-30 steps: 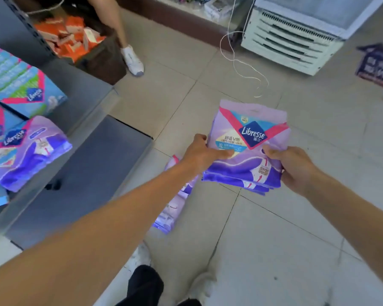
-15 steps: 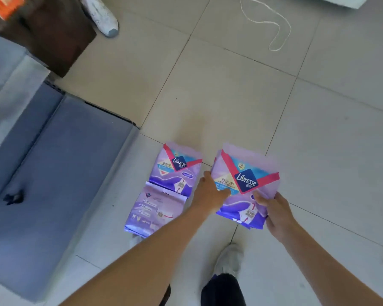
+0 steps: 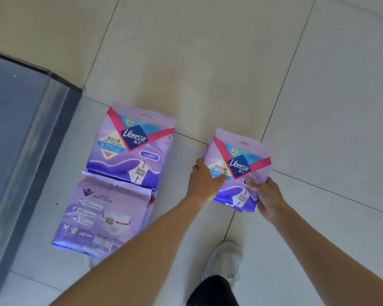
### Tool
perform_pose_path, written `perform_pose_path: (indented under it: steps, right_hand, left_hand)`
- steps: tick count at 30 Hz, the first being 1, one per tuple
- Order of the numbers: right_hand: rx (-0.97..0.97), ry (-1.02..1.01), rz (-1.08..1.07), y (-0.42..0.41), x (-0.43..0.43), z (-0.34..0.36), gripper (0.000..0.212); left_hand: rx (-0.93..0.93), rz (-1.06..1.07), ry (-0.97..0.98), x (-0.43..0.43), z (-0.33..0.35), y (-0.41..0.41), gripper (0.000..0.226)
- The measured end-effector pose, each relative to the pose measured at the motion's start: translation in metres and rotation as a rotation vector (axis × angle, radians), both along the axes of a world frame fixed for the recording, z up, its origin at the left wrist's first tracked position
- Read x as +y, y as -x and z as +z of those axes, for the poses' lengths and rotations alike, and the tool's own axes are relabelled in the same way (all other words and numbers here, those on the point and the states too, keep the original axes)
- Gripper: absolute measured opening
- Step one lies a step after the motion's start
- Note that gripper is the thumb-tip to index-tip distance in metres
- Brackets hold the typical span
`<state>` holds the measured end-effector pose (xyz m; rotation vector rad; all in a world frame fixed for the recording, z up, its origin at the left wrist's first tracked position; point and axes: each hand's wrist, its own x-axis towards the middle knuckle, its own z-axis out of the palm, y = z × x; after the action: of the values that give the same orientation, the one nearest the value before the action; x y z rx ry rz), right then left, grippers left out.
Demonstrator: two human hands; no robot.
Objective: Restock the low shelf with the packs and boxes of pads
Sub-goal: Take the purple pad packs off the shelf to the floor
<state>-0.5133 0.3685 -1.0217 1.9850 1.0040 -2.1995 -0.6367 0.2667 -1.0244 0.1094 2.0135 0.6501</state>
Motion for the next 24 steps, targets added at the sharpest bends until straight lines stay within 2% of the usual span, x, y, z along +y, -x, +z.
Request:
perform_pose_path:
  steps: [5, 10, 14, 17, 19, 21, 24]
  right_hand:
    - [0.096, 0.021, 0.051, 0.007, 0.009, -0.032, 0.019]
    - [0.096, 0.020, 0.090, 0.004, 0.017, -0.043, 0.036]
    - [0.002, -0.021, 0.203, 0.010, 0.020, -0.030, 0.056]
    - [-0.222, -0.137, 0.362, 0.016, 0.019, -0.008, 0.073]
    - [-0.377, -0.270, 0.533, 0.021, 0.017, 0.020, 0.061]
    - [-0.419, -0.402, 0.738, 0.030, 0.015, 0.057, 0.047]
    - [-0.366, -0.552, 1.024, 0.053, 0.009, 0.129, 0.041]
  left_hand:
    - [0.079, -0.031, -0.010, 0.001, -0.027, 0.004, 0.064]
    - [0.129, -0.103, 0.031, -0.002, -0.028, 0.001, 0.074]
    - [0.289, -0.356, 0.086, -0.001, -0.006, 0.006, 0.090]
    - [0.351, -0.528, 0.099, 0.000, 0.028, 0.010, 0.090]
    - [0.361, -0.599, 0.102, -0.001, 0.055, 0.013, 0.088]
    - [0.384, -0.667, 0.110, -0.003, 0.089, 0.020, 0.085]
    - [0.437, -0.723, 0.101, -0.009, 0.151, 0.038, 0.073]
